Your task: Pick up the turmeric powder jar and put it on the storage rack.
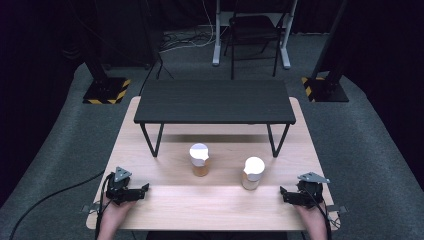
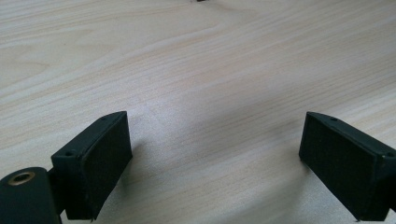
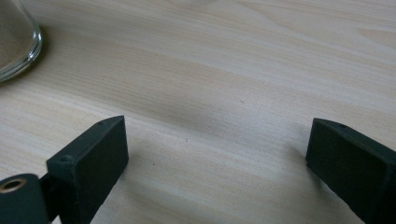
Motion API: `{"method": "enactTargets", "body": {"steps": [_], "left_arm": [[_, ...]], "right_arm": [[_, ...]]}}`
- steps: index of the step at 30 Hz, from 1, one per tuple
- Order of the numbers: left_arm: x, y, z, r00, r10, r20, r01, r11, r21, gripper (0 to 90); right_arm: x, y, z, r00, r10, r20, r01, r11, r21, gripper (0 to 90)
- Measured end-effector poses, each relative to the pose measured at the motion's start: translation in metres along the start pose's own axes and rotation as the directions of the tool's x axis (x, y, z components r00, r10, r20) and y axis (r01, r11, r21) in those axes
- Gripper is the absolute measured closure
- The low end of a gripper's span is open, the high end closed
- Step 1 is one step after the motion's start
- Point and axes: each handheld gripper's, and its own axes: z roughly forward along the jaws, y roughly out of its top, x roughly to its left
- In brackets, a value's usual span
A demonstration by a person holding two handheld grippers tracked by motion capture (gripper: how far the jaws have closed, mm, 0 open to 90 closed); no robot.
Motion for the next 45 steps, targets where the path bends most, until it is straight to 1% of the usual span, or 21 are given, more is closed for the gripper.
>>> {"method": "enactTargets", "body": {"steps": [15,19,23,25,28,30,32,37,39,43,45], "left_arm": [[-0.001,0.0,-0.001,1.0,-0.004,-0.006,0.004,1.0,0.002,8.5],[0.002,0.0,0.0,0.9999,-0.013,0.004,0.013,0.9999,-0.003,8.4],[0.002,0.0,-0.001,0.9999,-0.011,0.007,0.011,0.9999,-0.003,8.4],[0.003,-0.001,-0.001,0.9998,-0.016,0.01,0.016,0.9999,-0.006,8.4],[0.006,-0.003,-0.003,0.9991,-0.035,0.023,0.036,0.9993,-0.011,8.5],[0.009,-0.004,-0.005,0.9985,-0.042,0.037,0.043,0.9988,-0.026,8.6],[0.01,-0.007,-0.007,0.9982,-0.041,0.044,0.043,0.9978,-0.051,8.7],[0.011,-0.011,-0.014,0.9963,-0.061,0.061,0.066,0.9931,-0.097,8.9],[0.01,-0.011,-0.018,0.9963,-0.057,0.064,0.064,0.9912,-0.116,9.0],[0.005,-0.011,-0.025,0.9973,-0.034,0.065,0.043,0.9877,-0.15,9.4],[0.003,-0.01,-0.028,0.9969,-0.027,0.074,0.038,0.9856,-0.165,9.5]], "right_arm": [[0.001,0.0,0.0,1.0,0.003,0.004,-0.003,1.0,0.001,4.8],[0.002,-0.001,-0.001,1.0,0.005,0.006,-0.005,1.0,0.001,4.8],[0.002,-0.001,-0.001,1.0,0.006,0.006,-0.006,1.0,0.001,4.8],[0.002,-0.001,-0.001,1.0,0.006,0.006,-0.006,1.0,0.001,4.8],[0.002,-0.001,-0.001,1.0,0.006,0.006,-0.006,1.0,0.001,4.8],[0.002,-0.001,-0.001,1.0,0.006,0.006,-0.006,1.0,0.001,4.8],[0.002,-0.001,-0.001,1.0,0.006,0.006,-0.006,1.0,0.001,4.8],[0.002,0.0,-0.001,1.0,0.006,0.007,-0.006,1.0,0.001,4.7],[0.002,0.0,0.0,1.0,0.006,0.007,-0.006,1.0,0.001,4.7],[0.002,0.0,0.0,1.0,0.006,0.007,-0.006,1.0,0.001,4.7],[0.002,0.0,0.0,1.0,0.006,0.007,-0.006,1.0,0.001,4.7]]}}
